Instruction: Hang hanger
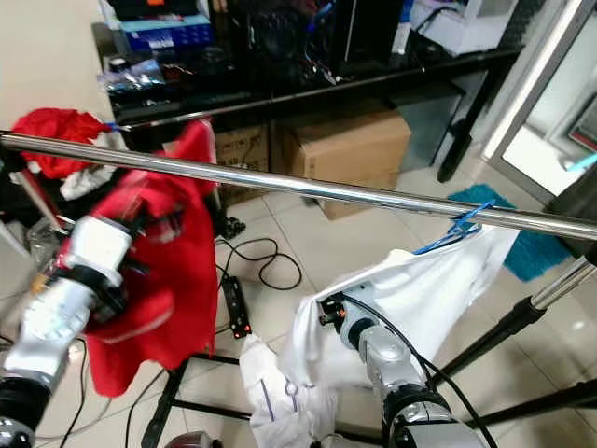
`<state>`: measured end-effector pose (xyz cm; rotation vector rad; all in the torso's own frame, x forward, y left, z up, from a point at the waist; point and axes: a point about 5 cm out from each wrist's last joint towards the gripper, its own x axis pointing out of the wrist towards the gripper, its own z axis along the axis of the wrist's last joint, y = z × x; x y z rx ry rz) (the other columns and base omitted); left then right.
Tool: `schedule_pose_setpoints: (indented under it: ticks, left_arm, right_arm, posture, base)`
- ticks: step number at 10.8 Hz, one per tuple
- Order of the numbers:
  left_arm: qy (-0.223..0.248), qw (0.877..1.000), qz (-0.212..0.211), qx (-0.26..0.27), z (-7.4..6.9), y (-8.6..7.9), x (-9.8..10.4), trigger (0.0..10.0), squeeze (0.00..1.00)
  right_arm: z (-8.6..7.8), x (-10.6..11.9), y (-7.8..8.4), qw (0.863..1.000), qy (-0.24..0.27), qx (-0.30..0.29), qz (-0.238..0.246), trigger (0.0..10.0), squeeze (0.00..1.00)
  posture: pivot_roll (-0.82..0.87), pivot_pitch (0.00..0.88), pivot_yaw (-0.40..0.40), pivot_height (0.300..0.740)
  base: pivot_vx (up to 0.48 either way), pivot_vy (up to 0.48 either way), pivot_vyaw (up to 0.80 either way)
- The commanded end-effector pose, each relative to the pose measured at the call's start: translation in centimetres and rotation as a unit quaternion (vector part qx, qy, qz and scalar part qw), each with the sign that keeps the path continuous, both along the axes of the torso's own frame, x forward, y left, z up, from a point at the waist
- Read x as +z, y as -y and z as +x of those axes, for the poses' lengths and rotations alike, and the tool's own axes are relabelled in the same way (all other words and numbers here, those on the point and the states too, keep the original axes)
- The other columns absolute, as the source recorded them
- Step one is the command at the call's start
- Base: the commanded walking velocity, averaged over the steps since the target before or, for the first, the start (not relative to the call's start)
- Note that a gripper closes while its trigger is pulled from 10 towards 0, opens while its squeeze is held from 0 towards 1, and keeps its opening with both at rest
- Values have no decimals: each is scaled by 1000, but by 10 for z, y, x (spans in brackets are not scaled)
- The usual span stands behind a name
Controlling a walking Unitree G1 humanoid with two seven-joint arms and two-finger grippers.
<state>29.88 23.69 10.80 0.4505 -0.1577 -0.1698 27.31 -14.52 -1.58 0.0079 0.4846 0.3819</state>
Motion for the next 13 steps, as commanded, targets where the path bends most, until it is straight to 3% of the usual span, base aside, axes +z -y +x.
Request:
schedule_pose_setpoints:
  ticks: [1,4,6,8,10,11,12,13]
  left_arm:
    - [41,999,-23,-1,8,-7,27,10000,0]
    - [53,998,9,-42,12,-8,49,10000,0]
    - [27,996,34,-78,12,1,45,10000,0]
    - [27,998,-17,-63,12,-1,44,10000,0]
    - [51,991,-120,-28,14,-17,59,10000,0]
    - [58,988,-143,-24,13,-20,63,10000,0]
    - [56,987,-151,-30,12,-17,64,10000,0]
    - [35,979,-191,-56,10,-7,61,10000,0]
  right_arm:
    - [1,1,2,1000,-1,-3,-3,10000,0]
    - [2,2,3,1000,0,-2,-7,10000,0]
    - [0,-1,5,1000,-3,-5,-7,10000,0]
    - [-2,-2,5,1000,-7,-6,-7,10000,0]
    - [-3,-3,5,1000,-9,-2,-10,10000,0]
    - [-3,-3,6,1000,-10,-1,-11,10000,0]
    - [-3,-3,6,1000,-11,0,-13,10000,0]
    - [-3,-4,7,1000,-12,1,-14,10000,0]
  posture:
    - [79,11,-6,740]
    - [75,7,-7,740]
    - [72,8,0,740]
    - [69,10,-1,740]
    - [70,11,-8,740]
    - [70,11,-9,740]
    - [72,12,-11,740]
    - [71,13,-11,740]
  base:
    - [0,0,0]
    - [0,0,0]
    - [0,0,0]
    - [0,0,0]
    - [0,0,0]
    - [0,0,0]
    - [0,0,0]
    - [0,0,0]
